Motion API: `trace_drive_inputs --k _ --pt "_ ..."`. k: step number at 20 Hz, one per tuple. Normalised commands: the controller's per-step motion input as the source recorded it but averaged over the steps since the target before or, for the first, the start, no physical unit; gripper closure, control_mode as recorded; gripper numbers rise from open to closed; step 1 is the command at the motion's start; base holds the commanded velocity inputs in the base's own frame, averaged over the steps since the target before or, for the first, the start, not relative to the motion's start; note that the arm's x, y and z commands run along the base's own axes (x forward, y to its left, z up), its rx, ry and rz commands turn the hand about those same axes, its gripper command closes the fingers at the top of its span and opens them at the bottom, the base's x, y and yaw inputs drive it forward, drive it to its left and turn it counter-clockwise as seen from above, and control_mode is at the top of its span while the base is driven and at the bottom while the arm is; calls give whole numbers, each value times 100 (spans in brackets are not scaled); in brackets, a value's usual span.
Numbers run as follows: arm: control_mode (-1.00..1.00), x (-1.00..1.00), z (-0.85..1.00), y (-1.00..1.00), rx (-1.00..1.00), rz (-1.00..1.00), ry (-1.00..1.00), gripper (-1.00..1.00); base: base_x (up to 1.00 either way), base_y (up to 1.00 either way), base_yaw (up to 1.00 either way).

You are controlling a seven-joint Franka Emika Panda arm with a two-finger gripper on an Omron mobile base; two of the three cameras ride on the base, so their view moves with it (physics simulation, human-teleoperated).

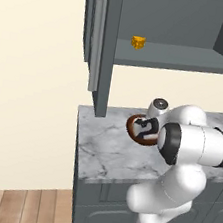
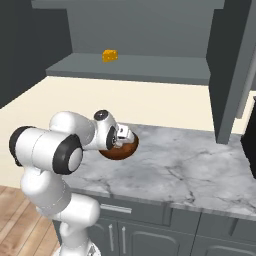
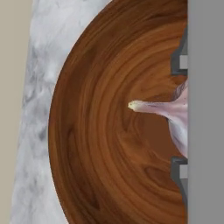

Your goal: Pick the garlic from the cabinet and place it in the bowl. Then pick the bowl and place it in the sink. Then turn on the sink facuet.

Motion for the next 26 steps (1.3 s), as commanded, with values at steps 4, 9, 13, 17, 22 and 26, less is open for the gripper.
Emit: trace_drive_inputs --k 4,9,13,17,22,26 --pt "-100 12 -19 0 0 8 0 -100 0 0 0" --pt "-100 12 6 0 0 7 0 -100 0 0 0" --pt "-100 5 65 3 0 3 0 -100 0 0 0" --pt "-100 -6 59 22 -4 4 0 -100 0 0 0" --pt "-100 -4 11 87 -13 15 9 -100 0 0 0" --pt "-100 -9 -36 43 -5 12 16 -100 0 0 0"
